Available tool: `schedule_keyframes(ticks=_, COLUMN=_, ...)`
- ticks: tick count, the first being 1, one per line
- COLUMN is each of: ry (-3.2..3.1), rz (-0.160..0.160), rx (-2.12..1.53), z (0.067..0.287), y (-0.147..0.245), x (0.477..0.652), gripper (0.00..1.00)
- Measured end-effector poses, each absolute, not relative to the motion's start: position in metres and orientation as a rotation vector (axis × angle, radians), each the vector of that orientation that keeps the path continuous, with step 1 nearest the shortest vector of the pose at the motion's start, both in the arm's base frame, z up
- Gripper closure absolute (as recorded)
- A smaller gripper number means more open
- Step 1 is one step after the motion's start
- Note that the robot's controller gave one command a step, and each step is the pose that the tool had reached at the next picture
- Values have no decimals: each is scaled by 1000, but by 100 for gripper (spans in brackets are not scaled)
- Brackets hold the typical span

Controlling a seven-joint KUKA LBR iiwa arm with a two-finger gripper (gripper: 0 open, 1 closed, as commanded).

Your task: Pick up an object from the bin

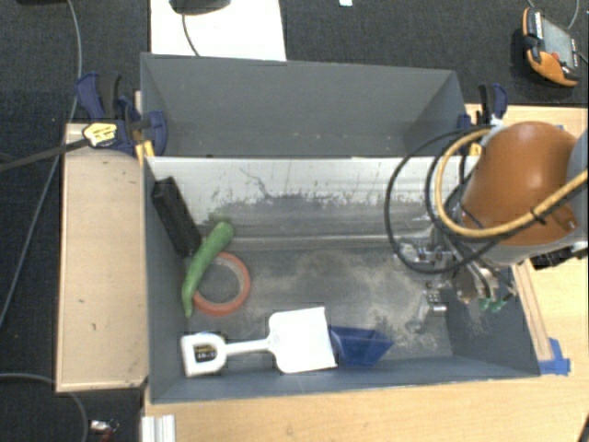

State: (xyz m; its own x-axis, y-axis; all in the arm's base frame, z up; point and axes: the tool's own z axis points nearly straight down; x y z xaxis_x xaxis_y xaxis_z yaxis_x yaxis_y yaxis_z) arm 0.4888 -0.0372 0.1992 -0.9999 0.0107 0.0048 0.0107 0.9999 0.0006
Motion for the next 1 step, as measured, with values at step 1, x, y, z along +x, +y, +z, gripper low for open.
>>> schedule_keyframes(ticks=1, ry=-3144, rz=0, rx=-13, z=203, y=-37, x=491, gripper=0)
